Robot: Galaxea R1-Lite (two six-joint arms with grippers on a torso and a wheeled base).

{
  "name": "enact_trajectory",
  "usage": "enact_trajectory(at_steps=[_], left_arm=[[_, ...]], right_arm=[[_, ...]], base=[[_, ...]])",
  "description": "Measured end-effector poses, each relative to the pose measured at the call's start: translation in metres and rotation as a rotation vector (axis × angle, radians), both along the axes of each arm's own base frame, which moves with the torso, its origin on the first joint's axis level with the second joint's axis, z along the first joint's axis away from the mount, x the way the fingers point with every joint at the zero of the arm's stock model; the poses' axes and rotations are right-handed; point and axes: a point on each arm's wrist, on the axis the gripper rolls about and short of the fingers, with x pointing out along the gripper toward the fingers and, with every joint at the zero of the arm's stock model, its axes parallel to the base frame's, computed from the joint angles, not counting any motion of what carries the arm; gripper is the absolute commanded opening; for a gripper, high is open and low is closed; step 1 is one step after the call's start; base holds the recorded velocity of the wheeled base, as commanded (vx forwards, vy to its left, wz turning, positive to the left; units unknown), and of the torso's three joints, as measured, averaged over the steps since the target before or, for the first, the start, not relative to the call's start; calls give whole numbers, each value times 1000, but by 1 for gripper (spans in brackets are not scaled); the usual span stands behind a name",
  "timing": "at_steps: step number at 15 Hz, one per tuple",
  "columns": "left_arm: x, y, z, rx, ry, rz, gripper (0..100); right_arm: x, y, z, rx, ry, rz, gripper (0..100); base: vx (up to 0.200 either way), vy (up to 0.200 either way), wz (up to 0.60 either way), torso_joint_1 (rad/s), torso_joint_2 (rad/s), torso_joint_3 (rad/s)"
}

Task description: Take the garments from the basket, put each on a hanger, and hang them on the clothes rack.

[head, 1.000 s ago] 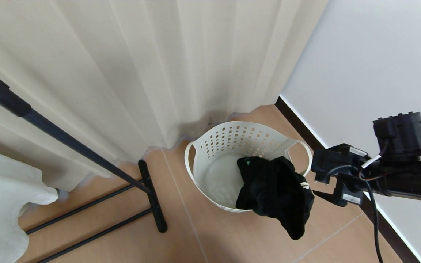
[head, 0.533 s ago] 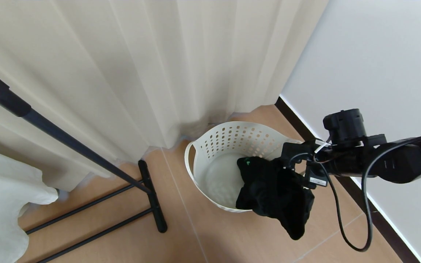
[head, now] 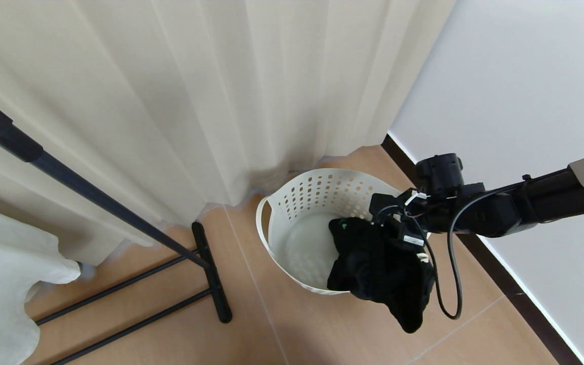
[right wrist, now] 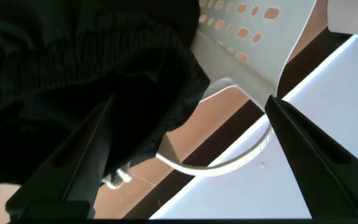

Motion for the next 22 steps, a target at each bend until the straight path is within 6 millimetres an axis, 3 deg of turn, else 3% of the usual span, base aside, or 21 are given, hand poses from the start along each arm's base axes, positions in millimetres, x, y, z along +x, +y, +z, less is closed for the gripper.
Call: enact_trajectory(at_steps=[4, 5, 11, 15, 18, 22], left_arm=[[0, 0, 0, 0, 0, 1, 100], [0, 0, 0, -1, 0, 0, 100], [0, 0, 0, 0, 0, 0, 100], [0, 0, 0, 0, 0, 2, 100], [0, 0, 0, 1, 0, 1, 100], [0, 0, 0, 1, 0, 0, 100]], right_arm=[[17, 3, -9, 17, -3, -19, 100], [22, 4, -10, 21, -10, -28, 0], [27, 5, -17, 43, -2, -79, 0], [8, 12, 0, 193, 0, -175, 0], [-37, 12, 34, 292, -21, -200, 0], [-131, 2, 80, 404, -76, -159, 0]], base=[[0, 0, 0, 0, 0, 0], [0, 0, 0, 0, 0, 0], [0, 0, 0, 0, 0, 0], [0, 0, 0, 0, 0, 0], [0, 0, 0, 0, 0, 0], [0, 0, 0, 0, 0, 0]])
